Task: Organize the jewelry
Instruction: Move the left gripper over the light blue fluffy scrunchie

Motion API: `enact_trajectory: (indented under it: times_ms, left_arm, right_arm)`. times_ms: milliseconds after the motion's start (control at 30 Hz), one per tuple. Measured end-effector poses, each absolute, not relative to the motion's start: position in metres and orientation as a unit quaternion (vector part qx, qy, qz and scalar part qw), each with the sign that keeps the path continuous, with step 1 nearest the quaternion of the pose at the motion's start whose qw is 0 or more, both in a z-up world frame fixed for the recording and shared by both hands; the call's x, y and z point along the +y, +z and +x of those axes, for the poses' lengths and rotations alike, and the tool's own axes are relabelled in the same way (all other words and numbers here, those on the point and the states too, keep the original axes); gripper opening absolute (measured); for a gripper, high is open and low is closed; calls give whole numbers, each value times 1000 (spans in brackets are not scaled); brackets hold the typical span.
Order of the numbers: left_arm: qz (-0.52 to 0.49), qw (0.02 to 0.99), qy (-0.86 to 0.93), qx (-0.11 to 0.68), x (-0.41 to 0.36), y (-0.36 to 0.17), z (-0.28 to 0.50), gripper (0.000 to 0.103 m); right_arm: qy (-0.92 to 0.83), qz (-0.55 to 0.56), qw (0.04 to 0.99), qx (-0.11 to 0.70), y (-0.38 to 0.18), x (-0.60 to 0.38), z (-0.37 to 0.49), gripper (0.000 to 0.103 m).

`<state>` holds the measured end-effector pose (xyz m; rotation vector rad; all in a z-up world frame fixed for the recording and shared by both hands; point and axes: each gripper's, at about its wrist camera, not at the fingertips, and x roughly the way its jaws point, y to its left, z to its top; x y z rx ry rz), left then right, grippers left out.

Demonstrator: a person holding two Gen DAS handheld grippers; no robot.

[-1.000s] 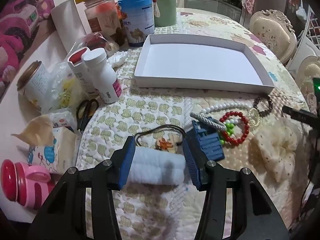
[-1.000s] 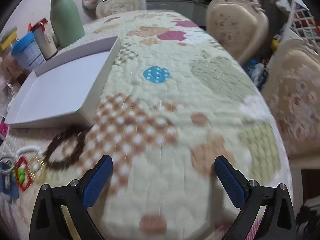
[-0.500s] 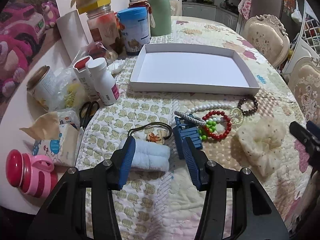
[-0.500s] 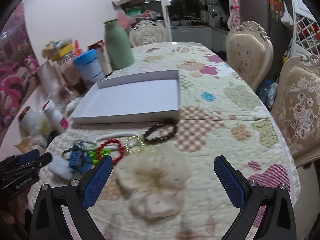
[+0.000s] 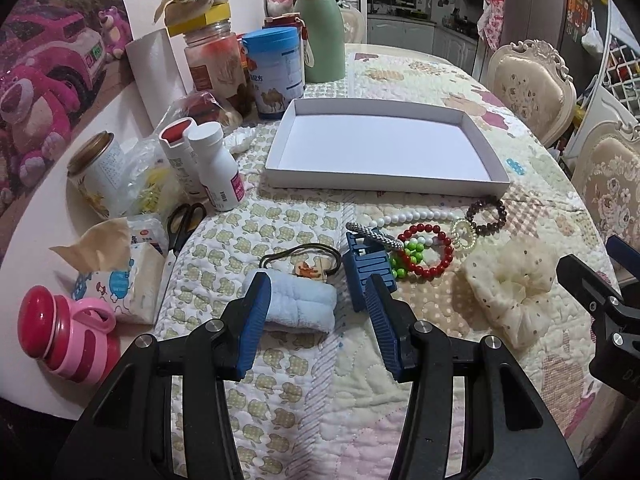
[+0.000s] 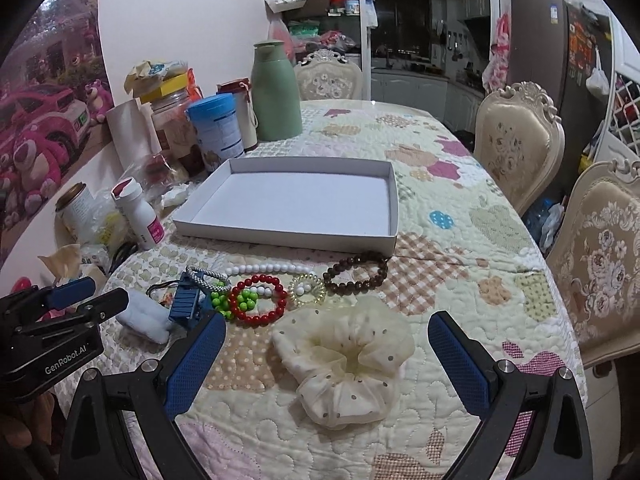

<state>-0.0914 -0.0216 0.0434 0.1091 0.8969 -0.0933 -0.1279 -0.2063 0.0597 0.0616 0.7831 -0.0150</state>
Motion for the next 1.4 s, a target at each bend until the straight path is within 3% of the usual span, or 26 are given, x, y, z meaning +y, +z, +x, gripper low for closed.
enact_trajectory:
  times_ms: [1400]
  left_arm:
    - [18,888,-36,458,7,39,-91,49]
  right_arm:
    - [-3,15,921,388,55,-217,-131,101]
